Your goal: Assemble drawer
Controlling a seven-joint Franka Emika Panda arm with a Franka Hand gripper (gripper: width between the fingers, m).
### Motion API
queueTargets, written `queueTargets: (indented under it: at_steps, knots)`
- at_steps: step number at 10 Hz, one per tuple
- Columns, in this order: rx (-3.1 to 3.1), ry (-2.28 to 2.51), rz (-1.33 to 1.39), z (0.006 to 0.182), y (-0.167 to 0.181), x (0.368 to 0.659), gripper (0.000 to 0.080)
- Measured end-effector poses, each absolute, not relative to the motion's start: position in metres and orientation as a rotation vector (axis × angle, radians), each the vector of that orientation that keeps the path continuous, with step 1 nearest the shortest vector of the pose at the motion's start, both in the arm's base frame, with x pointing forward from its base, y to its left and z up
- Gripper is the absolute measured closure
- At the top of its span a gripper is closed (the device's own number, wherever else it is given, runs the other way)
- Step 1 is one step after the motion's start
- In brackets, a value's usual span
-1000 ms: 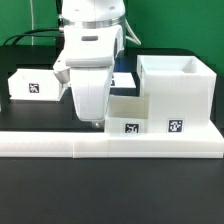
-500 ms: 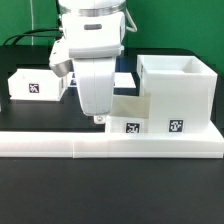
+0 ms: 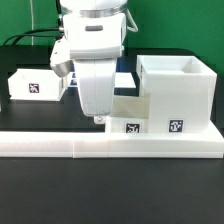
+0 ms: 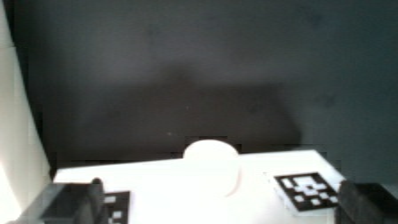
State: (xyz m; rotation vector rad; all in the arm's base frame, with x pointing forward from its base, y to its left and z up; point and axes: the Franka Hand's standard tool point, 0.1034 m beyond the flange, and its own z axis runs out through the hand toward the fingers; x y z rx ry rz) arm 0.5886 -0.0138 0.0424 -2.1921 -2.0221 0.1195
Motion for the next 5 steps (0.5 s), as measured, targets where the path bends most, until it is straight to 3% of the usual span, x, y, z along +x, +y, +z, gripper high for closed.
queueTargets:
  at_steps: [5]
  knots:
    - [-2.268,-1.98,0.158,0.041,-0.001,0.59,0.015]
